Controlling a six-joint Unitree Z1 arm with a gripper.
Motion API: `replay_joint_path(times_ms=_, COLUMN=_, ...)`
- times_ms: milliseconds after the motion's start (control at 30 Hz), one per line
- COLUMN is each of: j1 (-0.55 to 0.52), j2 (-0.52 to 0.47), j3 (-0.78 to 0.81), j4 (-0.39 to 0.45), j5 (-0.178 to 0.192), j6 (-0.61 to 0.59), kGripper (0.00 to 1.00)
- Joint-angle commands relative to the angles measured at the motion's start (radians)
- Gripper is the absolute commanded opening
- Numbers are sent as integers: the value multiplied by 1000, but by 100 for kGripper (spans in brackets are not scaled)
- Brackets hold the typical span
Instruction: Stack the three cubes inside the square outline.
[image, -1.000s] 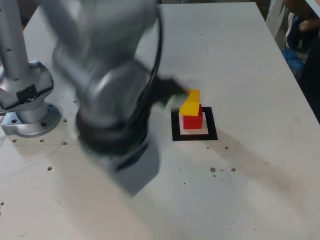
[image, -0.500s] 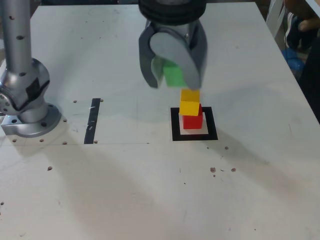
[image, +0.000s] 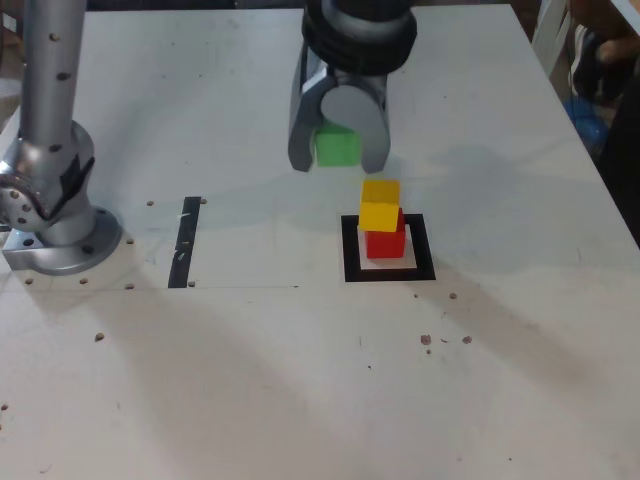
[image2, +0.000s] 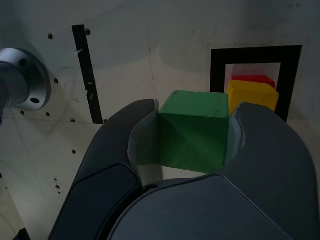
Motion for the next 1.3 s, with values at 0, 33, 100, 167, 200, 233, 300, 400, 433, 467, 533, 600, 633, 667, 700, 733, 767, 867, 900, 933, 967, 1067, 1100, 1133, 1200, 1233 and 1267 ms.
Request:
replay_joint_path(times_ms=0, j1=6, j2=16, j3=-12, j4=8, j5=-4, j6=-1, kGripper=12)
replay_joint_path(times_ms=33, j1=8, j2=23, j3=-17, j4=8, j5=-7, j6=1, kGripper=12)
replay_joint_path(times_ms=100, j1=13, j2=39, j3=-29, j4=7, j5=-16, j6=9, kGripper=12)
replay_joint_path(times_ms=167, j1=17, j2=57, j3=-43, j4=7, j5=-27, j6=19, kGripper=12)
replay_joint_path(times_ms=200, j1=19, j2=67, j3=-52, j4=7, j5=-32, j6=25, kGripper=12)
replay_joint_path(times_ms=233, j1=20, j2=76, j3=-60, j4=7, j5=-36, j6=31, kGripper=12)
replay_joint_path(times_ms=300, j1=21, j2=91, j3=-74, j4=7, j5=-41, j6=40, kGripper=12)
replay_joint_path(times_ms=400, j1=21, j2=103, j3=-86, j4=7, j5=-44, j6=52, kGripper=12)
replay_joint_path(times_ms=433, j1=21, j2=105, j3=-87, j4=6, j5=-45, j6=55, kGripper=12)
replay_joint_path(times_ms=467, j1=21, j2=107, j3=-88, j4=6, j5=-47, j6=59, kGripper=12)
replay_joint_path(times_ms=533, j1=21, j2=111, j3=-90, j4=5, j5=-51, j6=64, kGripper=12)
replay_joint_path(times_ms=600, j1=21, j2=117, j3=-94, j4=3, j5=-55, j6=67, kGripper=12)
replay_joint_path(times_ms=633, j1=21, j2=118, j3=-95, j4=2, j5=-56, j6=68, kGripper=12)
replay_joint_path(times_ms=667, j1=21, j2=120, j3=-95, j4=1, j5=-57, j6=68, kGripper=12)
replay_joint_path(times_ms=700, j1=21, j2=121, j3=-95, j4=-1, j5=-57, j6=69, kGripper=13)
replay_joint_path(times_ms=733, j1=21, j2=122, j3=-95, j4=-2, j5=-57, j6=70, kGripper=13)
replay_joint_path(times_ms=767, j1=21, j2=123, j3=-96, j4=-3, j5=-57, j6=71, kGripper=14)
replay_joint_path(times_ms=867, j1=21, j2=127, j3=-97, j4=-8, j5=-57, j6=74, kGripper=16)
replay_joint_path(times_ms=900, j1=21, j2=128, j3=-99, j4=-10, j5=-57, j6=74, kGripper=17)
replay_joint_path(times_ms=933, j1=21, j2=129, j3=-100, j4=-11, j5=-57, j6=75, kGripper=20)
replay_joint_path(times_ms=967, j1=21, j2=129, j3=-101, j4=-11, j5=-57, j6=75, kGripper=23)
replay_joint_path(times_ms=1067, j1=21, j2=129, j3=-102, j4=-12, j5=-56, j6=76, kGripper=34)
replay_joint_path(times_ms=1100, j1=21, j2=130, j3=-102, j4=-12, j5=-56, j6=76, kGripper=38)
replay_joint_path(times_ms=1133, j1=21, j2=130, j3=-103, j4=-12, j5=-56, j6=77, kGripper=43)
replay_joint_path(times_ms=1200, j1=21, j2=132, j3=-103, j4=-12, j5=-57, j6=80, kGripper=50)
replay_joint_path(times_ms=1233, j1=21, j2=134, j3=-103, j4=-13, j5=-57, j6=81, kGripper=52)
replay_joint_path(times_ms=1267, j1=21, j2=135, j3=-104, j4=-13, j5=-57, j6=82, kGripper=55)
